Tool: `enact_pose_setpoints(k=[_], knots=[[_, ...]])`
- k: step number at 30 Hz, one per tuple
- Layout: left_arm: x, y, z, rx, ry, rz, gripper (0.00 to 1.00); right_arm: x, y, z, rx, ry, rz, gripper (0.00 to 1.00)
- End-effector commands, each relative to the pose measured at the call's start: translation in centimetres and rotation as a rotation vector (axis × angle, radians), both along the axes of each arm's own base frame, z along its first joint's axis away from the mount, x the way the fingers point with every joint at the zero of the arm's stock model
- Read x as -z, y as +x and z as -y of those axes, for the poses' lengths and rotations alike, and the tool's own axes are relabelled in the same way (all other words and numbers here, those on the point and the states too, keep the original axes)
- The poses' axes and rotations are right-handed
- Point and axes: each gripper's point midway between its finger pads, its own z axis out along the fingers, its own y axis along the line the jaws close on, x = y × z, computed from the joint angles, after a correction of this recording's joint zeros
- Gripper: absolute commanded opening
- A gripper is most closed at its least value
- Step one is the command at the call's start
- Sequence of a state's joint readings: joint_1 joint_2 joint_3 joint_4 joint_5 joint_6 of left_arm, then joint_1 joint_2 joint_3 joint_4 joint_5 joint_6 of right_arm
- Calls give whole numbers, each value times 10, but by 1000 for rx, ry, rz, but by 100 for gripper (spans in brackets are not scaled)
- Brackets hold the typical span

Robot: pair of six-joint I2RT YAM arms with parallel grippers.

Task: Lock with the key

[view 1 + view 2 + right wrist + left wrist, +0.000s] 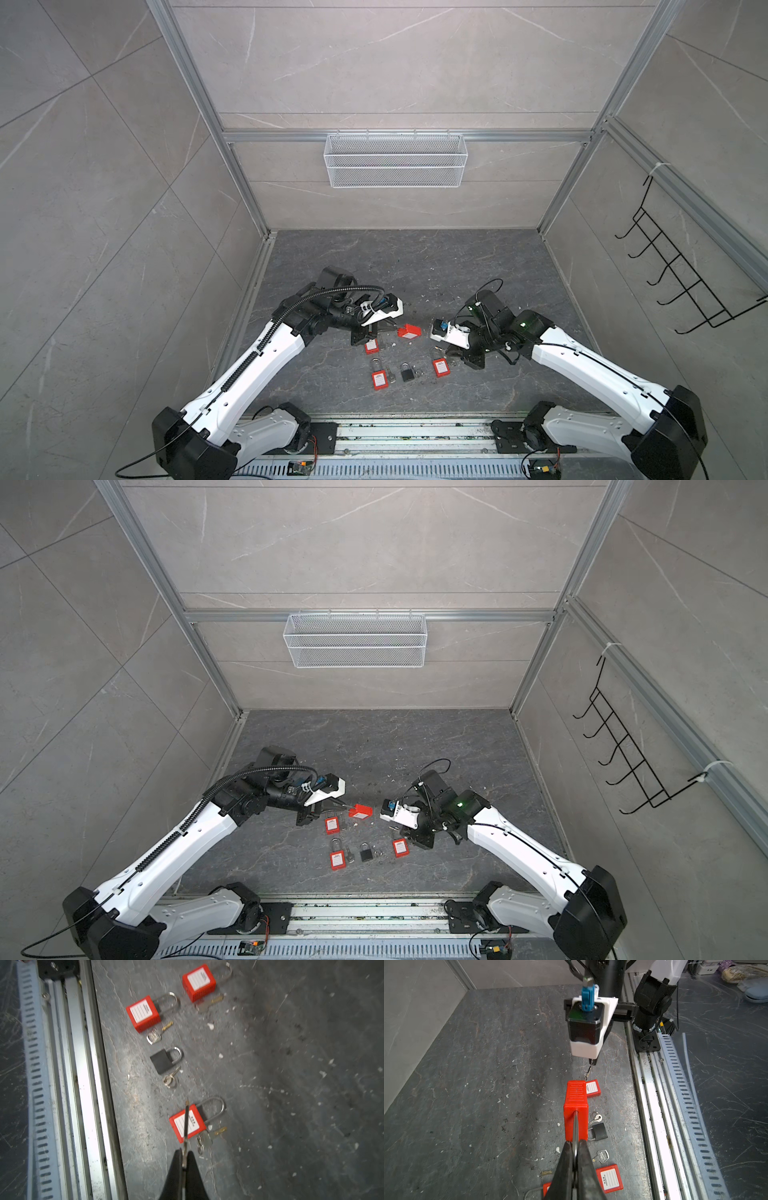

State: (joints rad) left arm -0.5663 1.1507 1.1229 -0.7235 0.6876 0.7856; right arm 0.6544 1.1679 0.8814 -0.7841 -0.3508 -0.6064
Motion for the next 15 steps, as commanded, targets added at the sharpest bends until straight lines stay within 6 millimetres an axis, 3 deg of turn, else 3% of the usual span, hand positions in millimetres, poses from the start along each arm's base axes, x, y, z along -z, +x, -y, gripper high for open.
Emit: enact_pose_setpoints(k=[1,4,9,15], knots=[[-7,8,-4,1,16,14,0,10,-2,13,30,-48,-19,0],[7,11,-6,16,97,-51,0,5,6,14,81,-29,-8,0],[50,17,-19,41,347,-242,0,2,17,17,184,-39,-8,0],[84,43,-18,30,496,-339,0,-3,25,18,243,-40,0,0]])
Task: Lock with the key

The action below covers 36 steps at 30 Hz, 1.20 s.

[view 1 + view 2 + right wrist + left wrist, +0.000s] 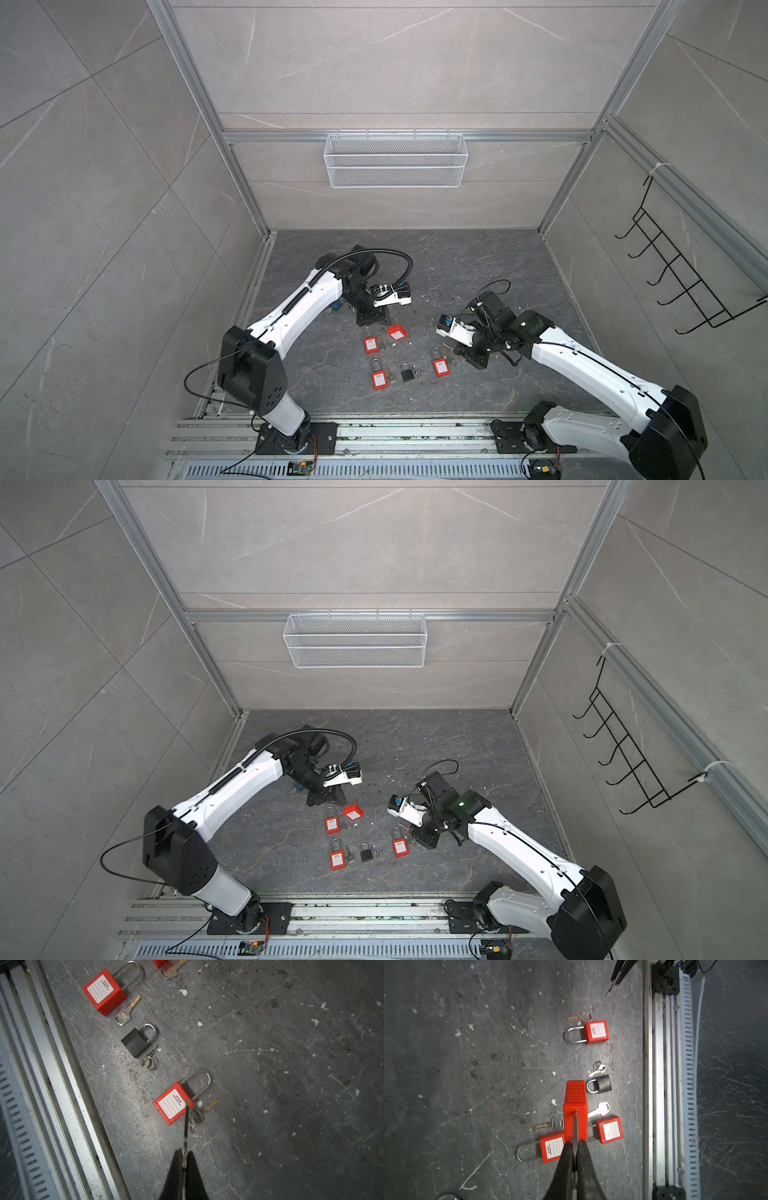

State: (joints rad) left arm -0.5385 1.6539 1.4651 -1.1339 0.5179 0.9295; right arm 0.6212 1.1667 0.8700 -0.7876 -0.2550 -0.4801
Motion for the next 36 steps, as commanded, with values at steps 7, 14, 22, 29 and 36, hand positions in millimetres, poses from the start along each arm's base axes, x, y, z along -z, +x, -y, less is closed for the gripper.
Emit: enact_pose_setpoints(k=[7,14,22,29,36], knots=[[29,20,7,26,112,-123,0,-2,5,-2,58,19,-13,0],[52,19,20,47,146,-217,0,6,5,-7,72,37,-52,0],[74,15,25,49,183,-294,0,9,5,-9,86,43,-66,0],[94,20,30,43,228,-307,0,10,9,-17,115,78,-88,0],[111,39,29,13,292,-237,16,7,12,-19,170,103,-101,0]])
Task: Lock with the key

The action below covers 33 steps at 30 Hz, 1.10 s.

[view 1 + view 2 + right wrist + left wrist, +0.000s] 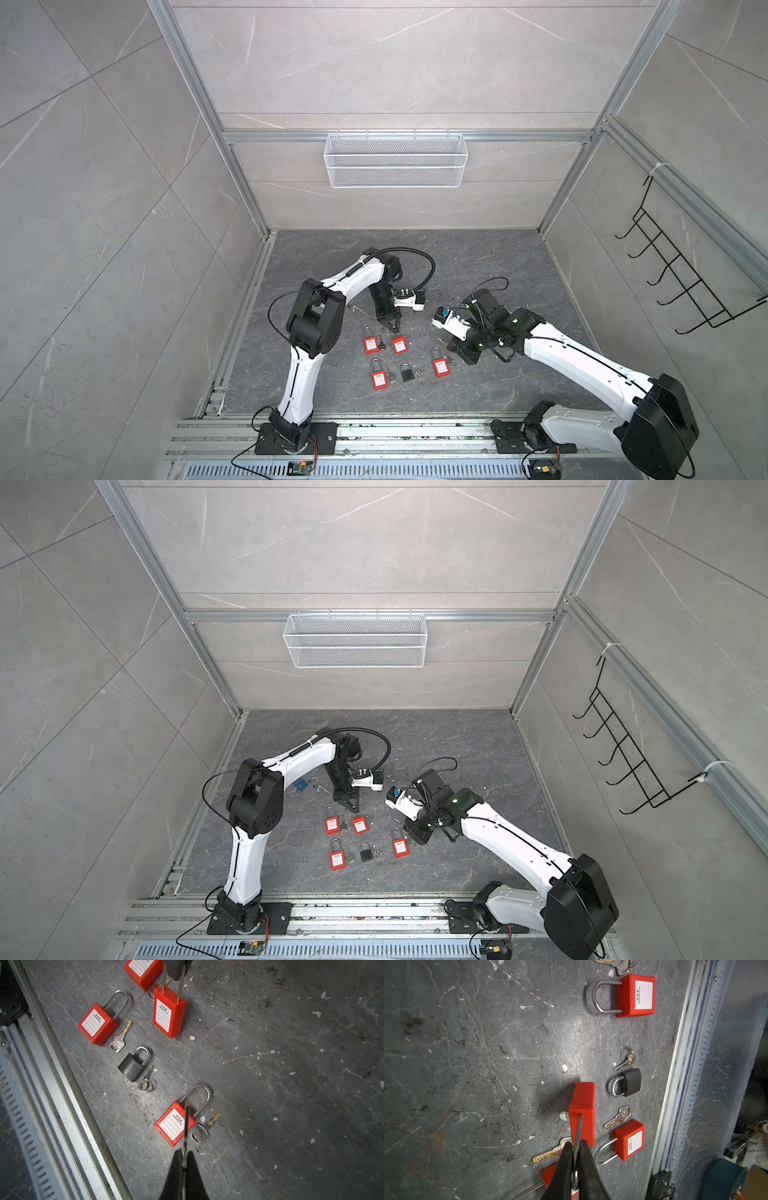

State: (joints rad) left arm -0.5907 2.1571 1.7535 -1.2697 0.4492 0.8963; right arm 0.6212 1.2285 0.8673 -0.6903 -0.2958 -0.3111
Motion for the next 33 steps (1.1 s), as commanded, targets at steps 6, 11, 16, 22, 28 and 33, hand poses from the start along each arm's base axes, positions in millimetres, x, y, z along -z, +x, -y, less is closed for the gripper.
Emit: enact_pose_setpoints(k=[6,11,16,22,28,33], knots=[[16,23,8,2,43,79,23,-8,7,-15,123,110,-68,0],[17,34,11,-13,36,138,26,-10,9,-23,209,136,-155,0],[12,39,13,-20,21,169,31,-5,5,-26,267,124,-218,0],[-6,48,13,-85,-40,229,45,-2,5,-33,342,116,-244,0],[-70,84,8,-295,-271,408,44,9,9,-48,418,117,-271,0],[-114,107,-27,-520,-369,509,39,26,29,-63,499,82,-306,0]])
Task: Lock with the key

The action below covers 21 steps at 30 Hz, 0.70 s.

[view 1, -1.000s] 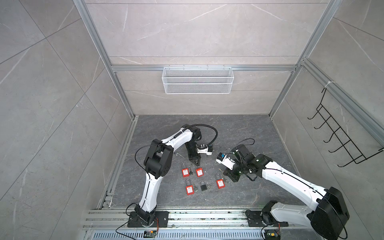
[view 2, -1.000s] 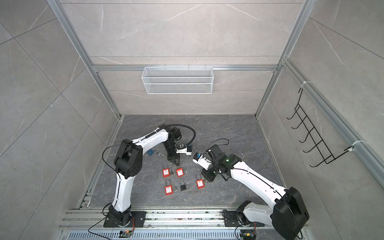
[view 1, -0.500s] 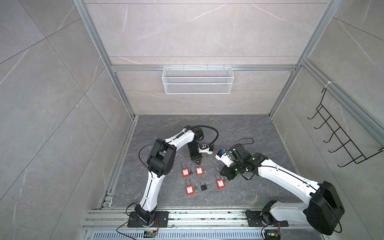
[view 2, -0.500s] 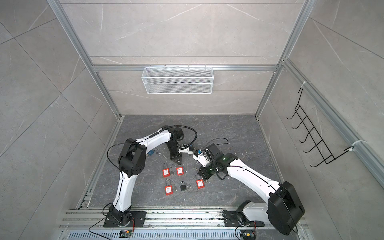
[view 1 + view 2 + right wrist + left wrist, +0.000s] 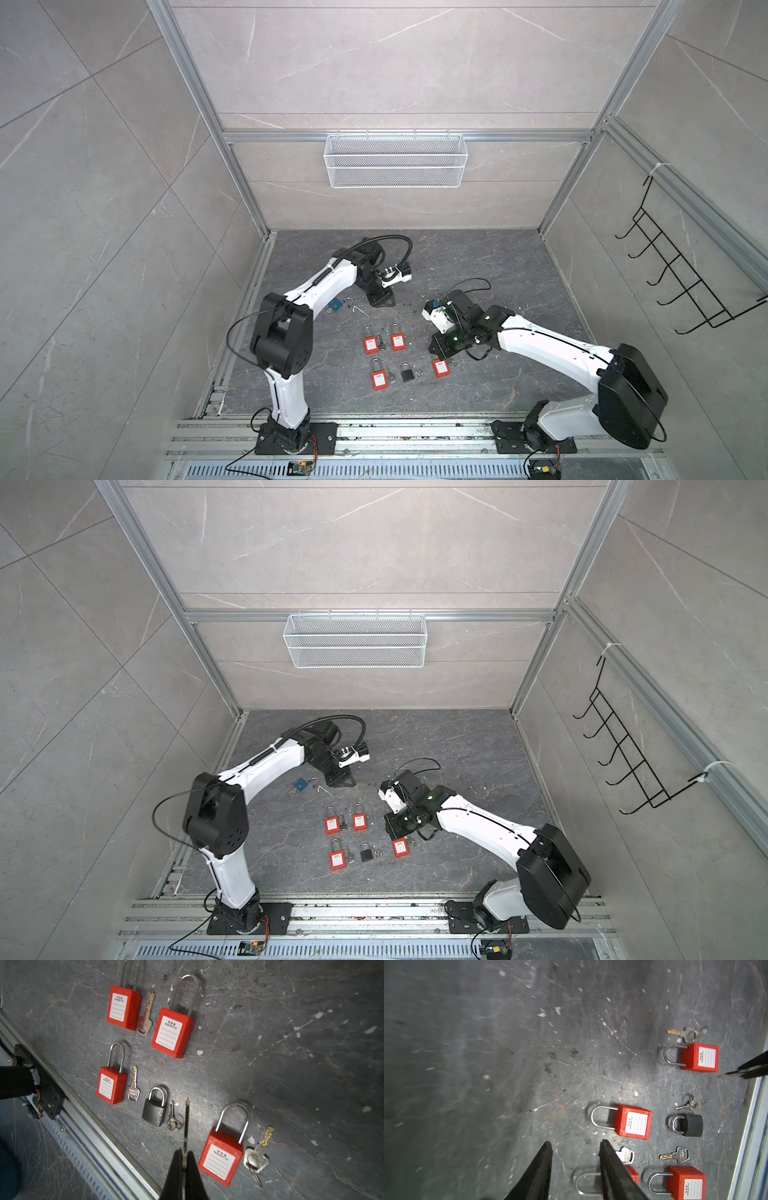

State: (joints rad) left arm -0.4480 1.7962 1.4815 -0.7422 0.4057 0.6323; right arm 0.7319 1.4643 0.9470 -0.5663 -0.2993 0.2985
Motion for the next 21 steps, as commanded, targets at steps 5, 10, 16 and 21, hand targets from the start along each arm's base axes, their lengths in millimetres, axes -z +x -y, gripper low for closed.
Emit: enact_pose_setpoints(k=[5,10,16,21], knots=[[-61,31,-54,-323,-164,138,38,11,32,-29,78,14,-31,0],[-61,52,-105,-645,-126,172,39,29,38,-47,65,20,-112,2],[-48,53,-123,-748,-138,136,39,41,52,-42,111,-10,-148,2],[-28,49,-135,-754,-79,174,43,50,51,-46,94,-16,-188,3]])
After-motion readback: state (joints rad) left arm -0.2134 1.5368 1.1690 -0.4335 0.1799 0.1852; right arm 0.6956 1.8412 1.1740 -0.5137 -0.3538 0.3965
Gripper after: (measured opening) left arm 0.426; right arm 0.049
